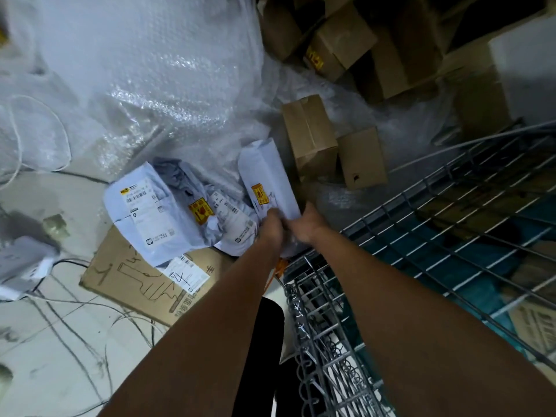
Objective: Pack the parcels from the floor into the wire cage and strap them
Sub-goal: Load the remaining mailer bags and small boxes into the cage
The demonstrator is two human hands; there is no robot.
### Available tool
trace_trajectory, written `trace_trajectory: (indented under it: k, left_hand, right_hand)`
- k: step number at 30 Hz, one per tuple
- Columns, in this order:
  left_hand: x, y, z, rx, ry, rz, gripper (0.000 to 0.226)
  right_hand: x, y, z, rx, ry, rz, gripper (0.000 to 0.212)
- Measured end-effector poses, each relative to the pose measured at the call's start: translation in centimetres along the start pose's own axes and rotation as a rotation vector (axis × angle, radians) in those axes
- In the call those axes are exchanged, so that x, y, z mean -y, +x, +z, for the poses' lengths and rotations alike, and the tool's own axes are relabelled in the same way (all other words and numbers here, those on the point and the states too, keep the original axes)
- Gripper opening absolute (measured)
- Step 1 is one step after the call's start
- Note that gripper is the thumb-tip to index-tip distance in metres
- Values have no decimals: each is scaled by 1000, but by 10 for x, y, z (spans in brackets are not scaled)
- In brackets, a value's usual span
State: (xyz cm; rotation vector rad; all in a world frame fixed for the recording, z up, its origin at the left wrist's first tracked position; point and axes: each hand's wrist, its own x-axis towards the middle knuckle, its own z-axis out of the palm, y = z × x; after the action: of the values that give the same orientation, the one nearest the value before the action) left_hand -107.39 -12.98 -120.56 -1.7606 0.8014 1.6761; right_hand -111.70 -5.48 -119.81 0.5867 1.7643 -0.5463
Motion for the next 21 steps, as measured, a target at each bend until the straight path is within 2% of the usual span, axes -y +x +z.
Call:
trace_trajectory:
  k: [2, 4, 6, 8, 10, 12, 17, 19, 21]
  left_hand:
    - [4, -2, -7, 83, -56, -7, 62]
    - [-1, -18, -21, -6, -80, 35, 51]
    - [-10, -38, -36, -73, 28, 146, 36]
    - [-22, -63, -56, -93, 192, 257, 38]
    - [-41, -95, -73, -82, 257, 348, 35]
    - [-68, -132, -83, -64, 212, 403, 19]
    - [-131, -244, -64, 11, 163, 597, 19]
    - [-147, -290, -48, 32, 117, 689, 8]
    - [-155, -340, -28, 53, 84, 779, 20]
  right_hand:
    - [-2, -5, -4, 57, -55, -33, 77]
    - [-1, -14, -11, 86, -64, -76, 57]
    - [5, -33, -22, 130, 24, -68, 46]
    - [19, -58, -35, 194, 82, -69, 38]
    - [39, -91, -54, 249, 67, -119, 35]
    - [65, -126, -76, 253, 103, -182, 37]
    - [128, -220, -140, 122, 198, -417, 40]
    - [144, -262, -172, 42, 190, -502, 40]
    - [149, -308, -207, -45, 224, -580, 40]
